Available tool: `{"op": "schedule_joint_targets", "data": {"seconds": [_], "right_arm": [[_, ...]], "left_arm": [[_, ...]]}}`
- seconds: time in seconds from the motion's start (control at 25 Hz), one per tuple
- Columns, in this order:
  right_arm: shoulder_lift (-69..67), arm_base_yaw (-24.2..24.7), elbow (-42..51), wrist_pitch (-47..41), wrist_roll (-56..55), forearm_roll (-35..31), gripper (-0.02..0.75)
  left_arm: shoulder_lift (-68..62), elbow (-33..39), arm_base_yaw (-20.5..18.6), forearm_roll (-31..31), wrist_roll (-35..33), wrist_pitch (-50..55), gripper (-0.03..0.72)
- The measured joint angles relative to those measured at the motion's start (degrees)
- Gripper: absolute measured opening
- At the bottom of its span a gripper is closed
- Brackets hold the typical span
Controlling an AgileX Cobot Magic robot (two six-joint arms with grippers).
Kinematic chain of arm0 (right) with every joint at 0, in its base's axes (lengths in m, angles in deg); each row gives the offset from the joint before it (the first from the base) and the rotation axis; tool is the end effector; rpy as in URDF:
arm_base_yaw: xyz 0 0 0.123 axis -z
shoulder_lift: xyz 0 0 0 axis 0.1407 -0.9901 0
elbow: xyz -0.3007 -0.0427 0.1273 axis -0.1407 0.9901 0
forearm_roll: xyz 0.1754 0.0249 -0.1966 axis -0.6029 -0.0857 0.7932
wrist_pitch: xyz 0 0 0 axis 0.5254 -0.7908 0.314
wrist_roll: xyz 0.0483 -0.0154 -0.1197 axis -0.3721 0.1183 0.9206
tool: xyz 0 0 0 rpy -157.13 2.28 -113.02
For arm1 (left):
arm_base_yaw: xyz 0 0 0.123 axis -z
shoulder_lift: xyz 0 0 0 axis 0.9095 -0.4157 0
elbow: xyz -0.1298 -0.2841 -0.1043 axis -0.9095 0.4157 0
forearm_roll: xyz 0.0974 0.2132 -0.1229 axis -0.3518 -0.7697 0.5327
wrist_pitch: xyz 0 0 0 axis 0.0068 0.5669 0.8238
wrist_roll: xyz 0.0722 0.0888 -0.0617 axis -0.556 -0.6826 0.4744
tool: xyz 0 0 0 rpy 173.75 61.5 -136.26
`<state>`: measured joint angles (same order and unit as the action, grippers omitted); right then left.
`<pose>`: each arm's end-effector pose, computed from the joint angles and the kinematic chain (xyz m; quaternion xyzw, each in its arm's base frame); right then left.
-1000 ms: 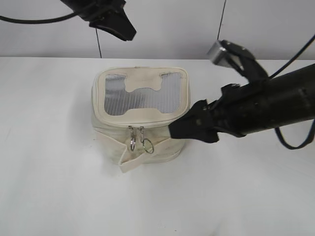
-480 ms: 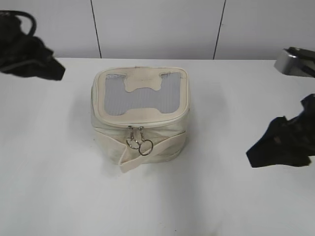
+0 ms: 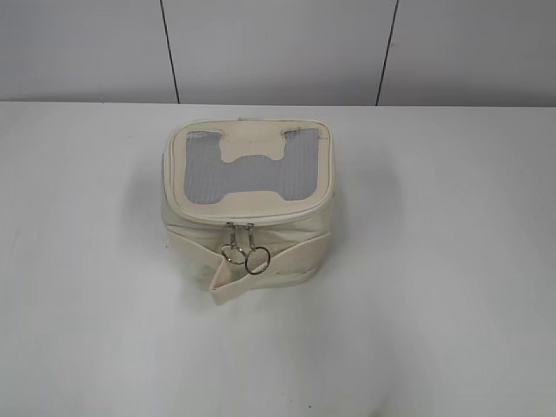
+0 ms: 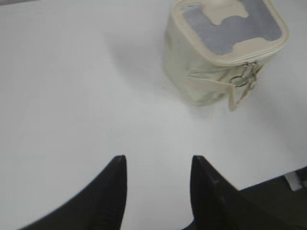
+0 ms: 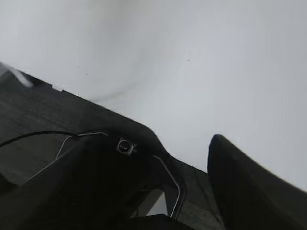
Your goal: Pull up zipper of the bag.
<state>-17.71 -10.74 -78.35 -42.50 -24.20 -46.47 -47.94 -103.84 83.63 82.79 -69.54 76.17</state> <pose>0.0699 0.0560 0.2942 -0.1828 0.9236 0.1650 0.2939 0.0407 -0.0262 0.3284 0.1688 0.8864 -0.1068 0.4175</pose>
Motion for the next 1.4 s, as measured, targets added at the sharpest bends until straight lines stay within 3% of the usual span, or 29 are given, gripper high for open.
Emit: {"op": "schedule_joint_targets", "data": {"seconds": [0.12,0.32,0.52,0.64,1.16,1.28,1.4], "right_arm": [[9.63,0.00,2.14,-1.94,-3.48,4.38,0.573],[22.37,0.00,5.84,-3.61,-7.35,8.86,0.617],[30.92,0.00,6.16,-3.08,-7.84,13.89,0.620],[33.03,0.00,7.30,-0.35,-7.84,14.25,0.612],[34.08,0.05,8.27,1.46,-7.84,14.40,0.590],[34.08,2.75,8.27,1.48,-7.84,14.40,0.590],[34.08,8.77,8.27,1.48,-7.84,14.40,0.590]], "left_arm": [[12.04,0.29,0.00,-5.63,3.57,5.71,0.339],[23.04,3.98,0.00,-7.91,4.93,7.02,0.362],[23.17,8.65,0.00,-7.92,5.08,4.04,0.379],[23.17,10.41,0.00,-8.16,5.08,-1.37,0.379],[23.17,10.60,-0.07,-8.22,5.08,-2.39,0.327],[23.17,10.60,-2.41,-8.22,5.08,-2.39,0.301],[23.17,10.60,-8.07,-8.22,5.08,-2.41,0.286]]}}
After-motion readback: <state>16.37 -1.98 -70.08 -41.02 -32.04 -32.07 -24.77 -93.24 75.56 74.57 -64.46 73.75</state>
